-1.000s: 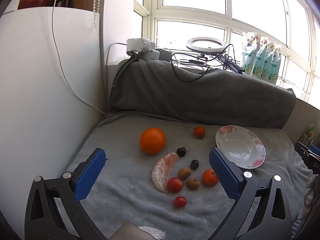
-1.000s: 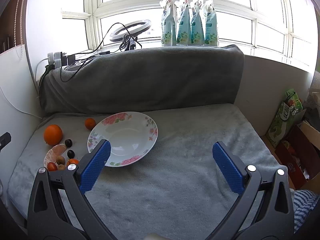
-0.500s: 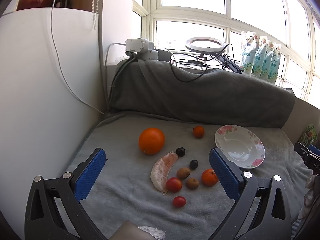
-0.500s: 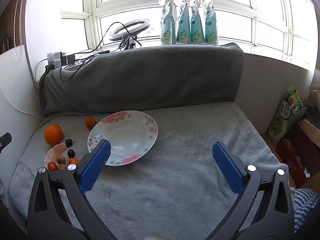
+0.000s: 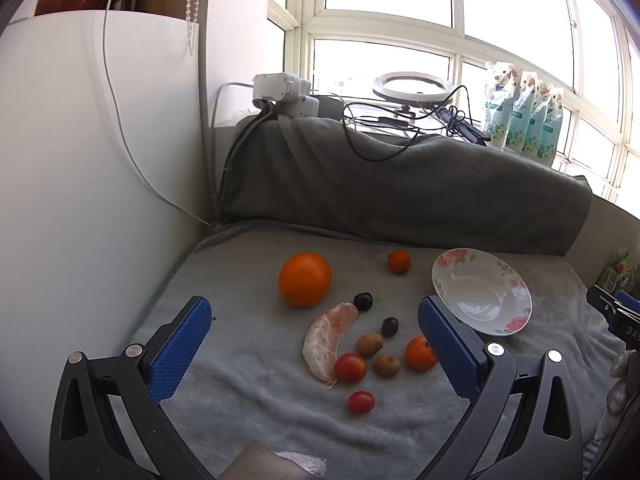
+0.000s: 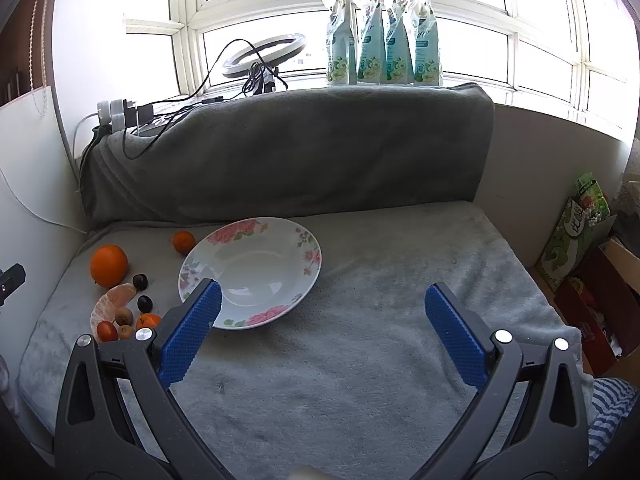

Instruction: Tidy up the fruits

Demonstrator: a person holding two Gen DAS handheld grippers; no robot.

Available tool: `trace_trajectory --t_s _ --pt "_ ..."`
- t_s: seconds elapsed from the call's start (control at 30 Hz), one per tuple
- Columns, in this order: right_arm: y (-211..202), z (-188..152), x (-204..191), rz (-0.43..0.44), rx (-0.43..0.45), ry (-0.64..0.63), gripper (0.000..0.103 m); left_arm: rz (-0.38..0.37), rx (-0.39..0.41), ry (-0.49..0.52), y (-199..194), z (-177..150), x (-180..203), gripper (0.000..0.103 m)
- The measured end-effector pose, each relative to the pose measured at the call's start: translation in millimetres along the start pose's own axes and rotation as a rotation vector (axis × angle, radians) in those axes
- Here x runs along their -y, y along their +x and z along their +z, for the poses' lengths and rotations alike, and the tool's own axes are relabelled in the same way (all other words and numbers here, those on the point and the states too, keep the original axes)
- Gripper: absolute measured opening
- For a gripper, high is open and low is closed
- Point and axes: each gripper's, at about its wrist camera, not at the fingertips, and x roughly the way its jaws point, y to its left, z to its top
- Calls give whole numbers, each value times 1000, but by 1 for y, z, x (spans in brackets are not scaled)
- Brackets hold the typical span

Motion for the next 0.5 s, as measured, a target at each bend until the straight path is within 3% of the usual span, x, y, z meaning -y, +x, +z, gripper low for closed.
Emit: trace_trajectory --t_s 0.5 --pt "8 4 -9 55 -16 -25 103 -4 -35 -18 11 -8 -12 102"
